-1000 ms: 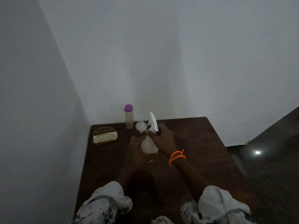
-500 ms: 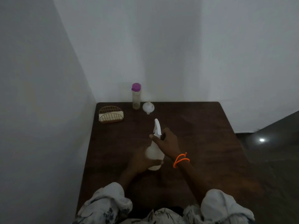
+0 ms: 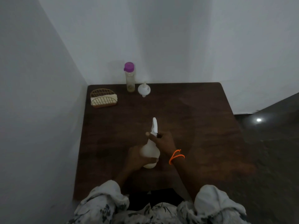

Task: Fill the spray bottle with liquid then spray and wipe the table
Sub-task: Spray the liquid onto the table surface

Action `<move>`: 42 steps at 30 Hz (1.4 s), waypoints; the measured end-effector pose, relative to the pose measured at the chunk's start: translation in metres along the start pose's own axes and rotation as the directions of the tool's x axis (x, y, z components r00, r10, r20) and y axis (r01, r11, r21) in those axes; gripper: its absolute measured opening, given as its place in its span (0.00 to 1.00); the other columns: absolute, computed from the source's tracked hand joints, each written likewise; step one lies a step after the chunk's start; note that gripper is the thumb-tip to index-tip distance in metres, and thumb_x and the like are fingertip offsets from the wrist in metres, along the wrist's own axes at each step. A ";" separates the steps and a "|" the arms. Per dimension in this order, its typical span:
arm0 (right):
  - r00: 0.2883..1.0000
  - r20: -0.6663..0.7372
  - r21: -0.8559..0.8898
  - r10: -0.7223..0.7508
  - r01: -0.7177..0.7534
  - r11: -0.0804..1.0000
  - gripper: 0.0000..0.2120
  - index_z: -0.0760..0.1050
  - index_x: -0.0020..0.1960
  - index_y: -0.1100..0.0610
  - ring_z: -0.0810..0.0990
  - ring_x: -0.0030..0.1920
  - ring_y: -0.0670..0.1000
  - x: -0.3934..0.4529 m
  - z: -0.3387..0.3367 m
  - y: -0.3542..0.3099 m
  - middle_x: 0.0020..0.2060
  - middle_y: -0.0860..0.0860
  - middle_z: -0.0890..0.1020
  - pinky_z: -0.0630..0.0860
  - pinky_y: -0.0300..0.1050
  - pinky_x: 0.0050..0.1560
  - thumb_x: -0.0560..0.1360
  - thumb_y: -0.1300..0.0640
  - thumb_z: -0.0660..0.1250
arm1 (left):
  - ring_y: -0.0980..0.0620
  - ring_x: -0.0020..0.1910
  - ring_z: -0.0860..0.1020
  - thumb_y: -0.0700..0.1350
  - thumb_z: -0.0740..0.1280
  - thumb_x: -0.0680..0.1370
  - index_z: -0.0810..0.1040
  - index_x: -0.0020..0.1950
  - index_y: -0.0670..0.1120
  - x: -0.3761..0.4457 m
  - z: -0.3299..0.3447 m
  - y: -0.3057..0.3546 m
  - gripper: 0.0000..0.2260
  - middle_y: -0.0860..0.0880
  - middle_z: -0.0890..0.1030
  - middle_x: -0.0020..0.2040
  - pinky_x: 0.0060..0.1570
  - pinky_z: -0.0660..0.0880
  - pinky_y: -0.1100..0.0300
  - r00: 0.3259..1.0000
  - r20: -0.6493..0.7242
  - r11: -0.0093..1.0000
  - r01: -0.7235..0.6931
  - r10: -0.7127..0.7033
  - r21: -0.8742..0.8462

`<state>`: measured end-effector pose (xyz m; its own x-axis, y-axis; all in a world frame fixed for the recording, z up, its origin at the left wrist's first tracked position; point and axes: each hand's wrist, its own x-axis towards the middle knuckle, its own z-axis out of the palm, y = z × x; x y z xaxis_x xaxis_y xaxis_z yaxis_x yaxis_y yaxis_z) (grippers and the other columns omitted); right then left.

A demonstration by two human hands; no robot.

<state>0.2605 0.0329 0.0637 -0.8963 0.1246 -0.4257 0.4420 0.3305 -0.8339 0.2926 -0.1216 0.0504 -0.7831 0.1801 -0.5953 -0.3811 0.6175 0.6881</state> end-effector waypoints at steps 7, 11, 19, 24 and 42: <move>0.997 -0.045 -0.197 -0.056 0.046 0.979 0.20 0.84 0.41 0.54 0.83 0.35 0.43 -0.001 0.024 0.005 0.33 0.49 0.84 0.79 0.40 0.36 0.70 0.36 0.74 | 0.53 0.62 0.78 0.59 0.82 0.61 0.75 0.69 0.49 -0.012 0.031 -0.004 0.39 0.52 0.81 0.63 0.52 0.66 0.67 0.972 -0.221 0.996 0.068 -0.080 -0.062; 0.998 0.018 -0.307 -0.066 0.069 0.949 0.23 0.82 0.40 0.54 0.82 0.35 0.44 0.005 0.032 0.000 0.32 0.50 0.83 0.79 0.42 0.38 0.69 0.33 0.71 | 0.50 0.65 0.76 0.54 0.83 0.63 0.72 0.72 0.47 -0.015 0.038 -0.003 0.41 0.51 0.78 0.65 0.55 0.64 0.66 0.959 -0.259 0.987 0.078 -0.113 -0.141; 0.979 0.181 -0.150 0.093 -0.066 0.986 0.19 0.83 0.43 0.56 0.85 0.39 0.44 0.012 0.031 0.001 0.36 0.51 0.86 0.83 0.48 0.47 0.70 0.39 0.75 | 0.59 0.60 0.71 0.58 0.82 0.62 0.69 0.72 0.49 -0.019 0.032 -0.021 0.43 0.58 0.72 0.62 0.52 0.65 0.68 0.962 -0.166 0.966 0.186 -0.217 -0.182; 0.995 -0.014 -0.090 0.098 -0.099 0.991 0.24 0.77 0.43 0.53 0.81 0.40 0.44 0.008 0.039 0.004 0.38 0.49 0.82 0.79 0.43 0.42 0.62 0.35 0.79 | 0.54 0.68 0.71 0.74 0.73 0.56 0.66 0.72 0.51 -0.004 0.049 -0.050 0.51 0.55 0.70 0.67 0.57 0.62 0.65 0.949 -0.142 0.956 0.268 -0.283 -0.118; 0.985 0.093 -0.112 0.147 -0.137 0.984 0.24 0.78 0.37 0.57 0.80 0.35 0.48 0.003 0.087 0.006 0.31 0.51 0.81 0.78 0.43 0.39 0.63 0.36 0.79 | 0.42 0.73 0.65 0.61 0.76 0.64 0.64 0.76 0.43 -0.058 0.043 -0.030 0.46 0.42 0.65 0.75 0.71 0.65 0.51 0.944 -0.197 0.937 0.202 -0.264 -0.284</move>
<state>0.2637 -0.0463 0.0267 -0.8139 0.0842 -0.5748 0.5534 0.4134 -0.7231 0.3708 -0.1178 0.0470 -0.7360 -0.1436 -0.6616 -0.6551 0.3978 0.6423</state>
